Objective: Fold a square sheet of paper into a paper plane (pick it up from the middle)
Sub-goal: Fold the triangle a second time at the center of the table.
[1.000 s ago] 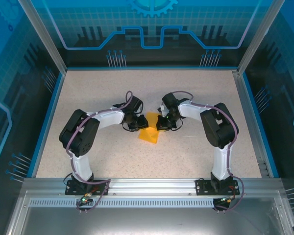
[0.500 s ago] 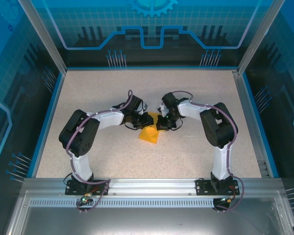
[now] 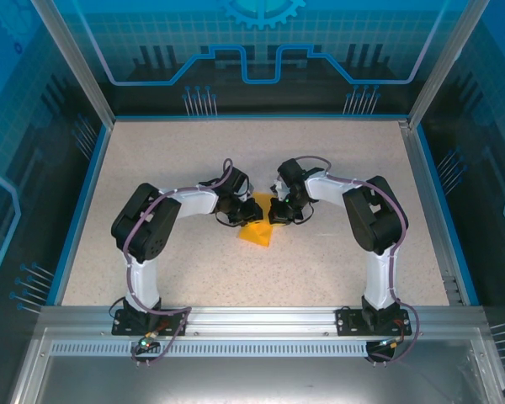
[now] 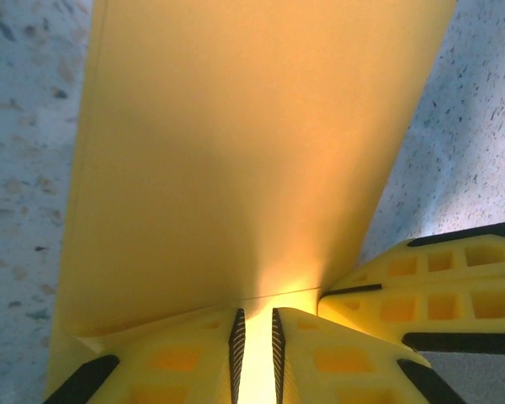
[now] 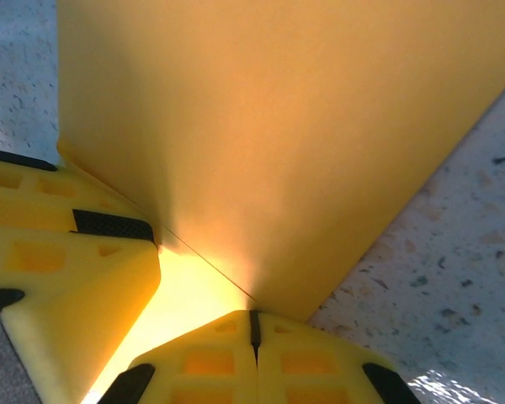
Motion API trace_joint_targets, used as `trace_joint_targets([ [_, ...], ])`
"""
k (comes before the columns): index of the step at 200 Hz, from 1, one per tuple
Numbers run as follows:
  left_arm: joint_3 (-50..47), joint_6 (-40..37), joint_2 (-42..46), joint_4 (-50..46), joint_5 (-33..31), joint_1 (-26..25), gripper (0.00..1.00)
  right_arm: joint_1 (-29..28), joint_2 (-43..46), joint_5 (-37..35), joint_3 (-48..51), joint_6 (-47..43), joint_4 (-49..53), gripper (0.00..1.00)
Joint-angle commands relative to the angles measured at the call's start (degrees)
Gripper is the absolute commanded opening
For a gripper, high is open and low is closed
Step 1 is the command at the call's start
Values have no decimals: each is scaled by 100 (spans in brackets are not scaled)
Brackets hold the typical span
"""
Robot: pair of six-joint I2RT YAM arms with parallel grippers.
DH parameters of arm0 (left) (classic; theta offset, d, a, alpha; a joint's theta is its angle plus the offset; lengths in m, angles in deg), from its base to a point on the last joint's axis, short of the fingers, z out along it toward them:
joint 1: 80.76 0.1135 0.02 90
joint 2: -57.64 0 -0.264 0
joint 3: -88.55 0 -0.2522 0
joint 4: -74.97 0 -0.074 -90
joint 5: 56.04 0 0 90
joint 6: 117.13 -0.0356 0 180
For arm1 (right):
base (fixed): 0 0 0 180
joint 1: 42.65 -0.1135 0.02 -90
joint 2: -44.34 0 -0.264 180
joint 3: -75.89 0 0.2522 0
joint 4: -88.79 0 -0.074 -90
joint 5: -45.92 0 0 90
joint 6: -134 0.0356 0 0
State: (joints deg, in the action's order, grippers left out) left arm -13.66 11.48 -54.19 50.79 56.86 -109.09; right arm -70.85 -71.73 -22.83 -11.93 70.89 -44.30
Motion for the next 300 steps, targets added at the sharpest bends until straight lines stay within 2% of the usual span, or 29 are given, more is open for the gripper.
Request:
trace_joint_targets([
  [1,-81,-37,1,-220,-522,114,21,9,-644,-1154,300,-65,415,5],
  [50,-330,260,170,-114,-724,291,21,8,-687,-1186,340,-75,388,5],
  [113,-259,76,435,-373,-848,474,21,17,-706,-1194,349,-82,368,4],
  [168,-286,23,993,89,-27,354,21,17,-689,-1155,340,-88,382,5],
  [207,-278,123,651,158,88,50,20,17,-662,-1085,305,-61,364,5],
  [300,-286,201,49,-137,-174,39,17,61,-200,-487,205,-93,164,5],
])
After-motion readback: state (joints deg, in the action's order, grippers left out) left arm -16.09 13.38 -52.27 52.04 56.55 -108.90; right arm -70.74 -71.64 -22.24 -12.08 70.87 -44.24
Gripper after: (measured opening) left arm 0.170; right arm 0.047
